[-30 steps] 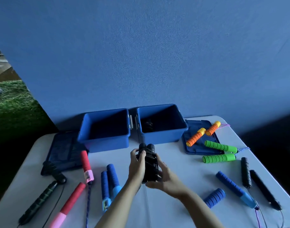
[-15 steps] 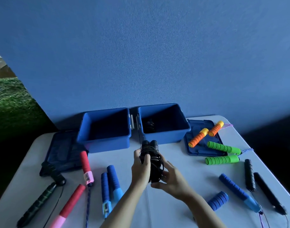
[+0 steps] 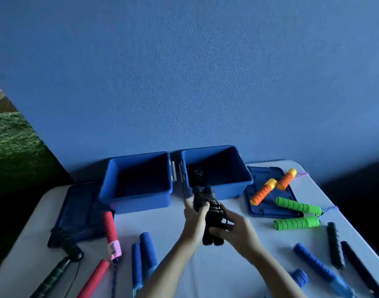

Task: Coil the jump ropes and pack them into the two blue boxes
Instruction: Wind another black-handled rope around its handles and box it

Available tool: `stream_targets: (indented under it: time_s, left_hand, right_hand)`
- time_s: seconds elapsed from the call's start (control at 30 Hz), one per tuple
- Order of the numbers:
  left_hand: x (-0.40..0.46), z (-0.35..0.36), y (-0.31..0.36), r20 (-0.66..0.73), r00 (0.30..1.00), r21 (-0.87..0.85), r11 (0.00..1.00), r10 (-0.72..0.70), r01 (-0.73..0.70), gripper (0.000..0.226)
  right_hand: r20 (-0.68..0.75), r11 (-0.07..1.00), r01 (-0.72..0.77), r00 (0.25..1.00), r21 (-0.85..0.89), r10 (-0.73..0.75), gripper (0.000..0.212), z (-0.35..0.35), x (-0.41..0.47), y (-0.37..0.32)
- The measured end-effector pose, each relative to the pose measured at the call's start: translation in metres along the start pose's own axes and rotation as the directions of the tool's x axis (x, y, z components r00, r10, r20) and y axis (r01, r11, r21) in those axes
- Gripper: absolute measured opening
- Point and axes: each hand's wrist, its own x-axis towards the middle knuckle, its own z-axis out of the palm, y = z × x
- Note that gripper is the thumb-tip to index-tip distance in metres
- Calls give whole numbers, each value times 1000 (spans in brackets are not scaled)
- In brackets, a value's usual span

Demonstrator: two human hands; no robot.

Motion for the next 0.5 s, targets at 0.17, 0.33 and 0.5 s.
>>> stream_targets:
  time_s: [0.17,0.33,0.5]
  left_hand:
    - [55,-7,16,-32,990,281,952,134,-120,50]
    - [121,-20,12,39,963,599,765,265,-235,66]
    - [161,-17,-2,77,968,863,470,240,-185,77]
  right_hand:
    - [-155,999,23,988,42,-17,68,-28,42,-13]
    - [-204,994,3,979,-113,-27,66,-62,114,-23]
    - [-183,891,-62,983,-449,-24,60,-77,183,-18]
